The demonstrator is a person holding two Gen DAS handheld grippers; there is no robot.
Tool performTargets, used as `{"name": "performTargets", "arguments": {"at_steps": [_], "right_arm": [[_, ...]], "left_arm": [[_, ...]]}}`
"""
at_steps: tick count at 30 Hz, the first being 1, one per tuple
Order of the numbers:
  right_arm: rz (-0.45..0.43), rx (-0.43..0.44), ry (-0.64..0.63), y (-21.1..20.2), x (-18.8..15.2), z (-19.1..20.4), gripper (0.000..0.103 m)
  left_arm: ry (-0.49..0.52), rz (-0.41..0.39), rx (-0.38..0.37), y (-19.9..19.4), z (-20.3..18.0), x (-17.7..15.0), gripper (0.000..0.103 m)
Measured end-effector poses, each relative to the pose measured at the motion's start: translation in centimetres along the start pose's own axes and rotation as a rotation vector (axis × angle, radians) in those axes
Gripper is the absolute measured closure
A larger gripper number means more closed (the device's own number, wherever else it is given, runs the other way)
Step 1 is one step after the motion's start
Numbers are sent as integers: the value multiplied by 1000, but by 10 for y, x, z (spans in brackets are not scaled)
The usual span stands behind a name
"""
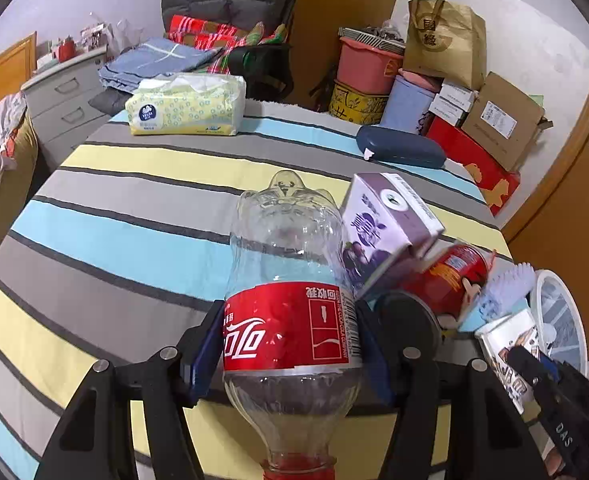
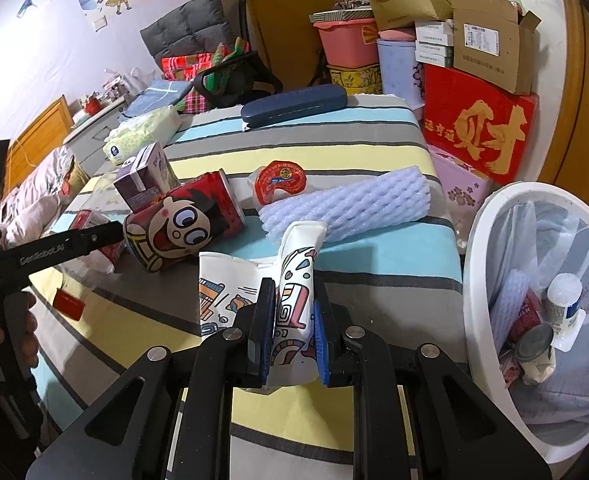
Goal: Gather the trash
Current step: 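Carry the bottle and wrapper over the white bin and open both tools to drop them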
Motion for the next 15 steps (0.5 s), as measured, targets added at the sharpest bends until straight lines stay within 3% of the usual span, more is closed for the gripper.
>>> {"name": "performTargets", "arguments": {"at_steps": [15], "right_arm": [[-59,-3,19,-24,5,-1,85]], "left_arm": [[65,-74,-60,-67,-22,-13,41]]}}
Point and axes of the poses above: each gripper's, at about its wrist camera, not at the fingertips, and y roughly the way its jaws point, z to its left, x to its top, the point moved 6 cm from there along y, roughly the way its jaws point, and after that the axes turned 12 degrees about -z, right-handed, at the moved point
